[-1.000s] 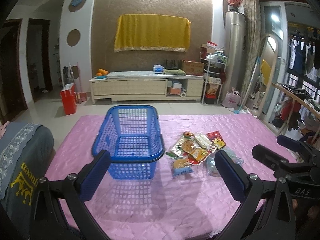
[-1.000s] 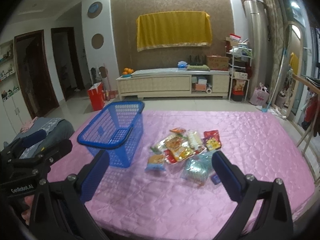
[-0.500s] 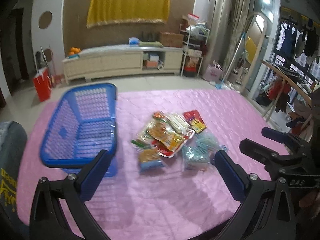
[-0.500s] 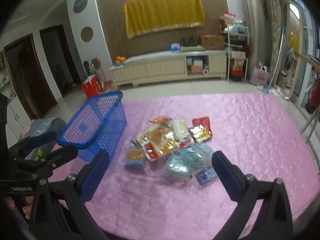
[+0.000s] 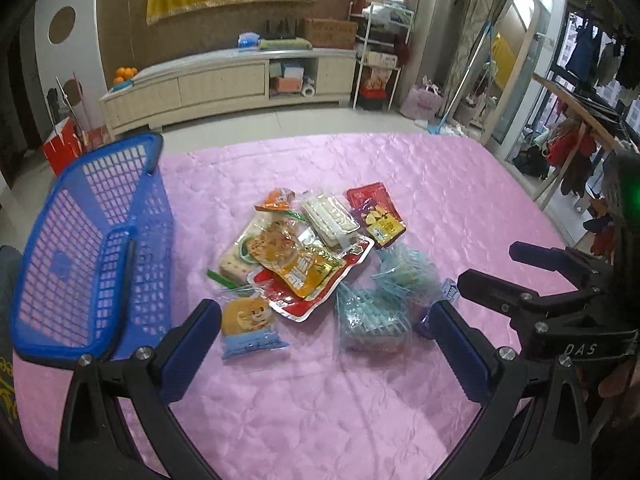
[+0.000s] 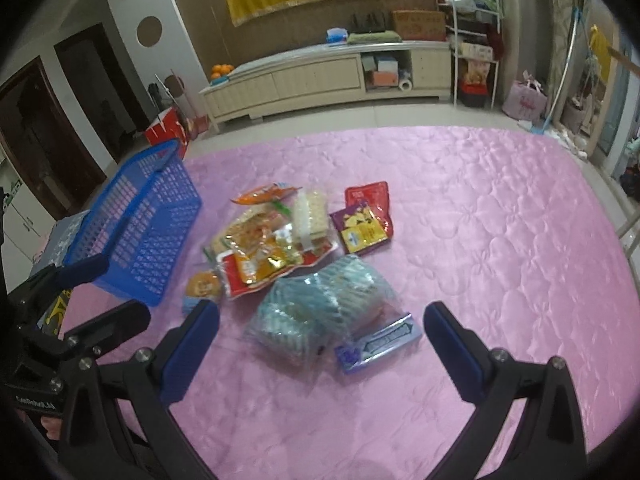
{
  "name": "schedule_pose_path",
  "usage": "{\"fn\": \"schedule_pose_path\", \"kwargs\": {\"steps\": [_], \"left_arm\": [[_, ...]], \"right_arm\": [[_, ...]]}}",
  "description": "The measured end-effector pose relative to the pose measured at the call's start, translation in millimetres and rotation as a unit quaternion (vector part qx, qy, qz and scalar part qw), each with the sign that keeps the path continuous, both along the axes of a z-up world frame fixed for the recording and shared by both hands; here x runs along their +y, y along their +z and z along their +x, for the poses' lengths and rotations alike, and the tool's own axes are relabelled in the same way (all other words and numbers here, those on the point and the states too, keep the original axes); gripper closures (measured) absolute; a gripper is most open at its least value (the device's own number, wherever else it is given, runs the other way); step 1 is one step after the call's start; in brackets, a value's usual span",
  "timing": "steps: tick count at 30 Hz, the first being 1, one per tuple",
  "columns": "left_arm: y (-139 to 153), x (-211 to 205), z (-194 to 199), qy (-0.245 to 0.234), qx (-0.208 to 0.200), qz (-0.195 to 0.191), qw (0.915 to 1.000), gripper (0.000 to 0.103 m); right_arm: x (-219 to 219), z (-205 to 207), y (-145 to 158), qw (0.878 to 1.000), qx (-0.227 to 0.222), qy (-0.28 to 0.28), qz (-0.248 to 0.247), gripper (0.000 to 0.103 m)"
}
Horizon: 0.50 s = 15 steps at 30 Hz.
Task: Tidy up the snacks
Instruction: 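Grasp the clear bag of blue wafers with the right tool while the left tool approaches the striped bag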
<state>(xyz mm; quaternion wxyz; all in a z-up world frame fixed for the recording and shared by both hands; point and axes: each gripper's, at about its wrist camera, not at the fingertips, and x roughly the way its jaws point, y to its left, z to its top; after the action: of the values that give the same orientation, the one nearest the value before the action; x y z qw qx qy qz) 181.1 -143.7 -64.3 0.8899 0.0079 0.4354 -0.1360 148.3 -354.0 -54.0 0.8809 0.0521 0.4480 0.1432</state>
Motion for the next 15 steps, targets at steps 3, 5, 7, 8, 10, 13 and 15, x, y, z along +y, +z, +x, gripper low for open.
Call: {"fn": "schedule_pose_path", "kwargs": {"steps": [3,5,7,8,10,13,15], "left_arm": [[-8,-3,9,0.001,0.010,0.012,0.9999,0.000],[-14,-4,14,0.005,0.016,0.018,0.9997,0.000],[-19,-4,18,0.005,0.022,0.018,0.9996,0.000],[-22,-5,21,0.004,0.025,0.019,0.9995,0.000],[-28,-6,26,0.003,0.031,0.021,0.9993,0.000],[-39,-6,33,-0.001,0.043,0.022,0.9988,0.000],[-45,-5,38,0.000,0.051,0.019,0.9985,0.000]], "right_arm": [[-2,14,-9,1.000,0.010,0.009,-0.002,0.000],[-2,23,-17,1.000,0.022,0.019,0.000,0.000],[0,31,-26,0.999,0.035,0.034,0.003,0.000],[0,36,-31,0.998,0.042,0.039,0.000,0.000],[2,42,-39,0.997,0.052,0.055,-0.002,0.000],[4,53,-53,0.994,0.075,0.078,0.013,0.000],[7,59,-61,0.991,0.089,0.095,0.014,0.000]]}}
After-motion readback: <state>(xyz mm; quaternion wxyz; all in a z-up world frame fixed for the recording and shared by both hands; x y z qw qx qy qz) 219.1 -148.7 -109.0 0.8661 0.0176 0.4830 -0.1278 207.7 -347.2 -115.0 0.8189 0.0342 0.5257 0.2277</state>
